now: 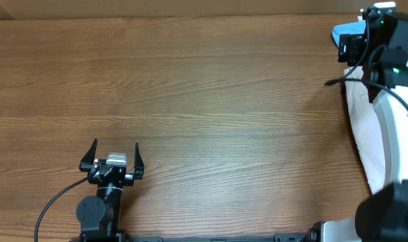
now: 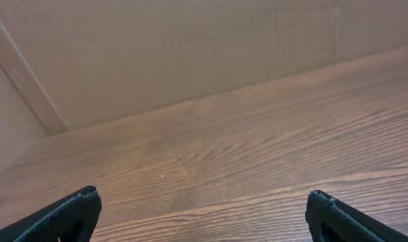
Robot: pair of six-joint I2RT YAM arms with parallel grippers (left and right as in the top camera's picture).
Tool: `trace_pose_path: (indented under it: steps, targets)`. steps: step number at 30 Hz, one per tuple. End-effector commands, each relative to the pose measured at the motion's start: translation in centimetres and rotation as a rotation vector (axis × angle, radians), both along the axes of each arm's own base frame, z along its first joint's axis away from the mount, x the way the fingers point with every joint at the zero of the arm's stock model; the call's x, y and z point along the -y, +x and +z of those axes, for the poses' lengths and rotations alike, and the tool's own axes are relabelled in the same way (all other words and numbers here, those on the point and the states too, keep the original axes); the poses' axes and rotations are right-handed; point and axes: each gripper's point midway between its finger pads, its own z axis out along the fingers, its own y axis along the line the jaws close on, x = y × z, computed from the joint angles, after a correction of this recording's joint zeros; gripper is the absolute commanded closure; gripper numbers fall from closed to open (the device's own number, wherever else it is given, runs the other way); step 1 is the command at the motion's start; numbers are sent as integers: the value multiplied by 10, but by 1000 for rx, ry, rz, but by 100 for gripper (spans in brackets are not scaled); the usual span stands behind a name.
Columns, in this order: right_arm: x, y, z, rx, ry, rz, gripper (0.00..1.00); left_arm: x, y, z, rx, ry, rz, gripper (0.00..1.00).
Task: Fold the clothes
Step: 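Move the right gripper up to the beige shorts on the clothes pile, then grasp the waistband of the beige shorts with the right gripper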
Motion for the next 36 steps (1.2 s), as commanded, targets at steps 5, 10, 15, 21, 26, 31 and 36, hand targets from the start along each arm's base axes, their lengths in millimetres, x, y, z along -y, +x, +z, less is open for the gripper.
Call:
trace_pose_path:
  steps: [5,10,15,21,26,31,36]
  targets:
    - [25,16,-91,-186,-11,-98,0,1,0,-2,-4,12,-1,0]
    - [12,27,-97,-154,52,-41,0,0,0,-2,-4,12,-1,0]
    - [15,36,-107,-124,91,-82,0,0,0,-2,-4,12,-1,0]
    - [47,20,-150,-239,-18,-254,0,1,0,-2,-4,12,-1,0]
    - [51,16,-169,-286,-41,-277,0,1,0,-2,-4,12,-1,0]
    - [50,14,-184,-321,-39,-275,0,1,0,-2,-4,12,-1,0]
    - [50,8,-190,-352,-38,-274,0,1,0,-2,-4,12,-1,0]
